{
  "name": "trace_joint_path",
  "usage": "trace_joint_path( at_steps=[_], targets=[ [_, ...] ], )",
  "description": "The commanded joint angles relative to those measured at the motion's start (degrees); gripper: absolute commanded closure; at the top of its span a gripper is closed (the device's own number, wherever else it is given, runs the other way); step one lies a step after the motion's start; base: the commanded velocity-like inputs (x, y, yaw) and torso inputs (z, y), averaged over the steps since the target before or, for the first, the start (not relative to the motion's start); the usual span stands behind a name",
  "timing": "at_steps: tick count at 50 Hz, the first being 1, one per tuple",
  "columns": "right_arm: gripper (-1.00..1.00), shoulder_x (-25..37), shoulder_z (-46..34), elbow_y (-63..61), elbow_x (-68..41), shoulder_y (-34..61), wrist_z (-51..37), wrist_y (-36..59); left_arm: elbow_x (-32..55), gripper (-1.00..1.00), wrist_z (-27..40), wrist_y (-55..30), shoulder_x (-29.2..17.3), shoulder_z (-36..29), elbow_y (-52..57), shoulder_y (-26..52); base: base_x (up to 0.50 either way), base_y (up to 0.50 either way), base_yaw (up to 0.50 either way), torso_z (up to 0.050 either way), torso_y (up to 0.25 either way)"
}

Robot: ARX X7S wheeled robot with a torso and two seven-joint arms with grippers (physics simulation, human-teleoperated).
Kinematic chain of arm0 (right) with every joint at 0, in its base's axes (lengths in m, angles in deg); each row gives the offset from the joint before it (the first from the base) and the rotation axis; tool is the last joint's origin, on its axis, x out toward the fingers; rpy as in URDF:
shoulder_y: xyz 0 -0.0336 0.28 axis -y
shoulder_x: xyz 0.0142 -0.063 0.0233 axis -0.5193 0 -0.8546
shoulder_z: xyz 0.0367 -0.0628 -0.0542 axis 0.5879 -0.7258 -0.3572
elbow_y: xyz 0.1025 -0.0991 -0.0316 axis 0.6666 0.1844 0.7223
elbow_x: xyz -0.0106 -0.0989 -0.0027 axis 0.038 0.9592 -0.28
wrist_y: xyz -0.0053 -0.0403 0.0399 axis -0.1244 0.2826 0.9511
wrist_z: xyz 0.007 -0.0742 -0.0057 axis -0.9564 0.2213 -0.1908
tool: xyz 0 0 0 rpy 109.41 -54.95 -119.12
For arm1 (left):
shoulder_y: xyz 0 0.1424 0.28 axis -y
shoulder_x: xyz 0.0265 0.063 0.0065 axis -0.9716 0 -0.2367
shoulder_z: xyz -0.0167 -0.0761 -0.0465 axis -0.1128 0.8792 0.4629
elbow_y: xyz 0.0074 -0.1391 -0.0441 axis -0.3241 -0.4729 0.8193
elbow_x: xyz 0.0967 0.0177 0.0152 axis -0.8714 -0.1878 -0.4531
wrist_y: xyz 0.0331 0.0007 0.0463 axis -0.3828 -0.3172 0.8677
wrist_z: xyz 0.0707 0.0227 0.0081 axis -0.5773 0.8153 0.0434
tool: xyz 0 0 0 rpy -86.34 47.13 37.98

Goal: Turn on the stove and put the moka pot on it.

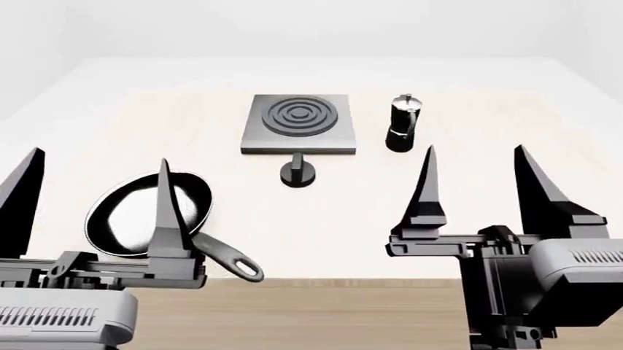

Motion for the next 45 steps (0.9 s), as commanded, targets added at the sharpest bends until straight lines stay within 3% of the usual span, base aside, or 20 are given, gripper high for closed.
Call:
trace_joint_path(
  at_steps=[1, 13, 45],
  targets=[
    [-1.0, 0.49, -0.38, 0.48, -0.7, 0.51, -0.62, 0.94, 0.64, -1.0, 1.28, 0.59, -0.93, -0.68, -0.17, 0.26, 0.0, 0.0, 0.0, 0.0, 0.0],
    [-1.0, 0.84, -0.81, 1.7, -1.34, -0.58, -1.21, -1.12, 0.77, -1.0, 1.88, 0.97, -1.35, -1.29, -0.3, 0.56, 0.05, 0.0, 0.0, 0.0, 0.0],
    [-1.0, 2.69, -1.28, 0.52, -3.55, 0.48, -3.39, 0.06, 1.89, -1.0, 3.72, 0.83, -2.63, -2.38, 0.09, 1.76, 0.34, 0.0, 0.0, 0.0, 0.0]
  ],
)
